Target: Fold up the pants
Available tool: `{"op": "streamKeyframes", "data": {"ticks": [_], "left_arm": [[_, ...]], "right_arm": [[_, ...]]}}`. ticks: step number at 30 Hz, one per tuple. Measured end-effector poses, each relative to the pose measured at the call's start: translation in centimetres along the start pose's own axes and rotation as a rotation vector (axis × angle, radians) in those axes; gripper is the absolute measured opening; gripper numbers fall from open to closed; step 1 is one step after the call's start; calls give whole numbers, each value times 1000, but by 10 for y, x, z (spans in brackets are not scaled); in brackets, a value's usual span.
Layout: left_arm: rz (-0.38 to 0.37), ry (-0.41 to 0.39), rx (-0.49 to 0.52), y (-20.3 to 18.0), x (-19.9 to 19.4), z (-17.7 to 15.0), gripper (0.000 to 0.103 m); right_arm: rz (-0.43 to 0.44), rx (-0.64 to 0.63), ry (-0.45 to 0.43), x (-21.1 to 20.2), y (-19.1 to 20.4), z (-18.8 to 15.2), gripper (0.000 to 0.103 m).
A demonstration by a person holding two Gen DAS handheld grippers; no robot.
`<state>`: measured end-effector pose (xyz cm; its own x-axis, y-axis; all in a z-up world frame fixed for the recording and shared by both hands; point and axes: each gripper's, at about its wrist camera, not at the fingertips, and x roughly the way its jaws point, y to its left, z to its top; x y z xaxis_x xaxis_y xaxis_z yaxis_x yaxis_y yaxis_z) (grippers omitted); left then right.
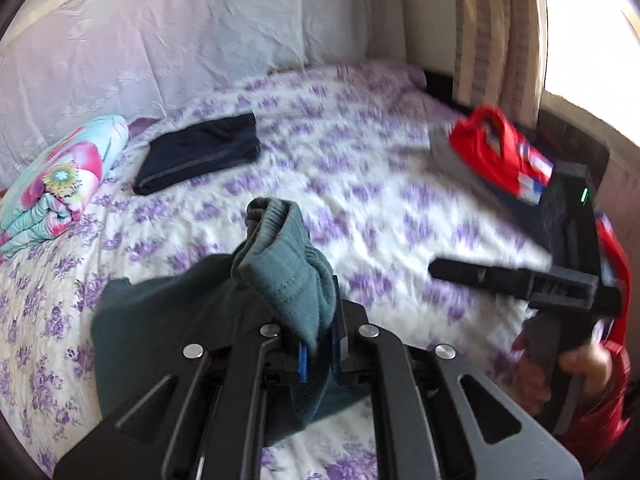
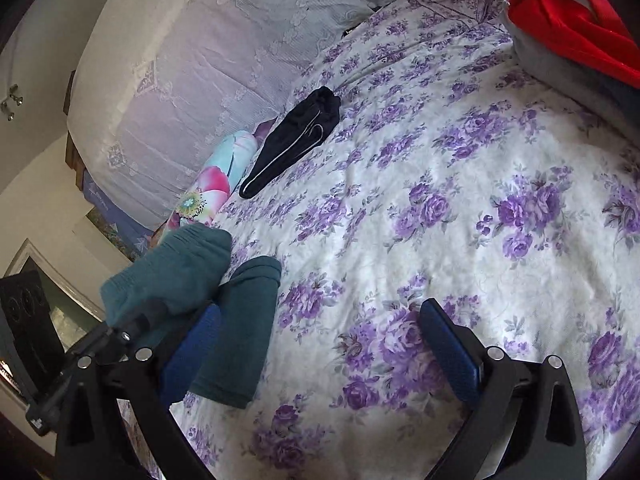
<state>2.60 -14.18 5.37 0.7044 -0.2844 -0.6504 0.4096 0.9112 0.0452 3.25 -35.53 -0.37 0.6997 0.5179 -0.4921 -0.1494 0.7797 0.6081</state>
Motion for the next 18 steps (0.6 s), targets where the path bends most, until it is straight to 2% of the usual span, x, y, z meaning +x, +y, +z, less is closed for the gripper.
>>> {"op": "streamKeyframes", "data": {"ticks": [1,2,3,4,5,6,9,12,16,18], "left_arm": [[15,32,14,-4,8,-3,10],[19,60,22,-7,15,-7,21],[15,112,41,-13,24,-12,45],[15,127,46,-16,25,-15,59],[11,122,46,-19,23,-18,81],[4,100,48,-20,17,-20,87],[-10,28,69,-20,-7,-17,90],[30,-20,28,-7,-21,-10,93],[106,-1,-68,23,-13,-9,93],[104,39,-141,41,-3,-15,93]], "right_arm": [[-1,0,0,0,0,0,100],[-1,-2,0,0,0,0,100],[0,0,0,0,0,0,100],[1,0,-1,0,0,0,100],[1,0,-1,0,0,0,100],[2,1,-1,0,0,0,100],[0,-1,0,0,0,0,100],[-2,-3,-2,0,-1,0,100],[-16,-15,-6,0,2,0,100],[-45,-34,1,3,9,0,100]]}}
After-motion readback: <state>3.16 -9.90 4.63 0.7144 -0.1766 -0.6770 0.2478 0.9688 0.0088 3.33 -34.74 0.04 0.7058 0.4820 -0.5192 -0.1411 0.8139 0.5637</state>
